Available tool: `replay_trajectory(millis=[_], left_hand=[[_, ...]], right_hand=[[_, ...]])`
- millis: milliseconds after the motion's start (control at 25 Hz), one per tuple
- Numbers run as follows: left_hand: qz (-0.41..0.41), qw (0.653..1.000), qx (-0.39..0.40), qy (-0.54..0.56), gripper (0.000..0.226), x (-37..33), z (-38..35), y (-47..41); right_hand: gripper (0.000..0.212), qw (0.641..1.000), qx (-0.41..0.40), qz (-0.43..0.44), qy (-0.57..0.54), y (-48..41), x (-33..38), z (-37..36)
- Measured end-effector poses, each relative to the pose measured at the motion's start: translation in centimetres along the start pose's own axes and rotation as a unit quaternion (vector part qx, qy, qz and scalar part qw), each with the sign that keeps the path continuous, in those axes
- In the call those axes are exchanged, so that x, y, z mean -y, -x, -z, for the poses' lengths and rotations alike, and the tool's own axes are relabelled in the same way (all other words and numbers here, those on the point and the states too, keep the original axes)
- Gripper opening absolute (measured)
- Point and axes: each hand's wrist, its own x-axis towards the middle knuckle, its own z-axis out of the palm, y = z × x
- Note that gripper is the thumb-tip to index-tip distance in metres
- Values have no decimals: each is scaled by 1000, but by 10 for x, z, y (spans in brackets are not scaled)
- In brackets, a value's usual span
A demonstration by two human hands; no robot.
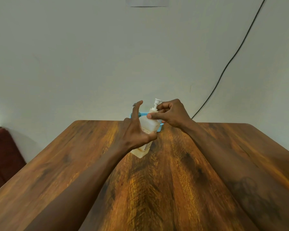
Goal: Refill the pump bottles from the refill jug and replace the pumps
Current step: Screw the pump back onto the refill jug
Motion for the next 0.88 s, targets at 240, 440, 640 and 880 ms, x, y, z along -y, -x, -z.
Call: replay_trajectory(millis=[240, 440, 640, 880], left_hand=[[45, 998, -31, 38, 119, -3, -3, -1], [62, 996, -43, 57, 118, -5, 0, -6], [47, 997, -42, 55, 119, -8, 4, -9], [40, 998, -30, 45, 121, -9, 4, -11]], right_hand=[[65, 998, -67, -13, 5, 5, 9, -15], [52, 949, 83, -41, -302, 0, 3, -9], [69, 984, -37, -16, -174, 2, 11, -11], [80, 990, 20, -36, -137, -4, 14, -7]])
